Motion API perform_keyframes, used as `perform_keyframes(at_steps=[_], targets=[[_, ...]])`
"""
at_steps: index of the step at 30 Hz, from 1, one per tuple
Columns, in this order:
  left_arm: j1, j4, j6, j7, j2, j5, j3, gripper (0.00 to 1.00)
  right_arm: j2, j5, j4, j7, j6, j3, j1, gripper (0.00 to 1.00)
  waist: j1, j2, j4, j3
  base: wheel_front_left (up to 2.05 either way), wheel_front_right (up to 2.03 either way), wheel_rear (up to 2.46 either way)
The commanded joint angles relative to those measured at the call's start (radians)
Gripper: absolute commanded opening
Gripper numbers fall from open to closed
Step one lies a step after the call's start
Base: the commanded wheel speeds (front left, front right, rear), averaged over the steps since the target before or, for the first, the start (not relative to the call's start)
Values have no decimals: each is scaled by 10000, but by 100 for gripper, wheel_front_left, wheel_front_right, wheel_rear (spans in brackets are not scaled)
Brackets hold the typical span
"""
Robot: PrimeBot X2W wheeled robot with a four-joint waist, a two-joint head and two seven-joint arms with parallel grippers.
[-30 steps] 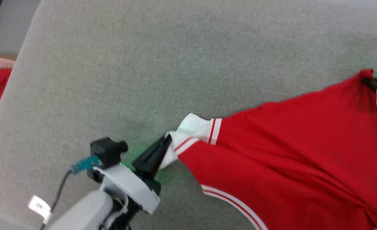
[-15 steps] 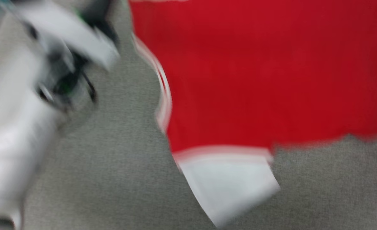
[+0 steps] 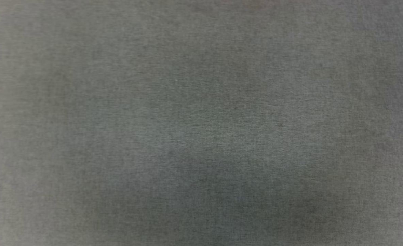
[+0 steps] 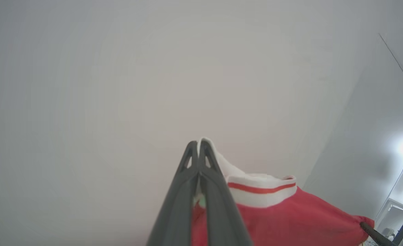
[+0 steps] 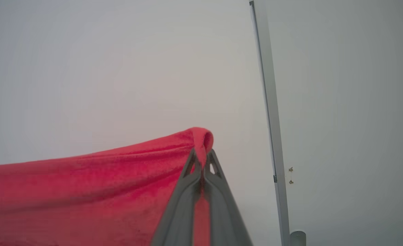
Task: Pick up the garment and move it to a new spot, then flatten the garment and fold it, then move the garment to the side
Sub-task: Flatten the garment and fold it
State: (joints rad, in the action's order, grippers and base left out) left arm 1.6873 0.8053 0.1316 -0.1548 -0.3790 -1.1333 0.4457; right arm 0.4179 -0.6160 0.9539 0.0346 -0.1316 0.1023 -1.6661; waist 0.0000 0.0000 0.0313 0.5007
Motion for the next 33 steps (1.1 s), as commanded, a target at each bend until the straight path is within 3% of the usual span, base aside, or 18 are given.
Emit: perform_keyframes(at_steps=[1,9,17,24,33], targets=[[-76,-24,-29,-103,-62,-116,93,0,-7,-156,71,21,17,114,143,0,0,0,-130,109,0,0,0],[-2426,-1010,-20,-301,-96,-1297,922,0,303,-994,-753,28,15,1529,2302,0,0,0,5,-119,0,0,0],[-6420,-3341,-19,-995,-541,-2320,1339,0,1330,-2551,-3187,153,12,2873,5825,0,0,0,98,-681,0,0,0],[-9952,-5323,-15,-1103,-650,-1665,74,0,2587,-3453,-5530,393,12,3092,8977,0,0,0,113,-1143,0,0,0],[-13562,-7404,-15,-1095,-467,-369,-958,0,3364,-3623,-7836,755,14,1853,12197,0,0,0,39,-1686,0,0,0]])
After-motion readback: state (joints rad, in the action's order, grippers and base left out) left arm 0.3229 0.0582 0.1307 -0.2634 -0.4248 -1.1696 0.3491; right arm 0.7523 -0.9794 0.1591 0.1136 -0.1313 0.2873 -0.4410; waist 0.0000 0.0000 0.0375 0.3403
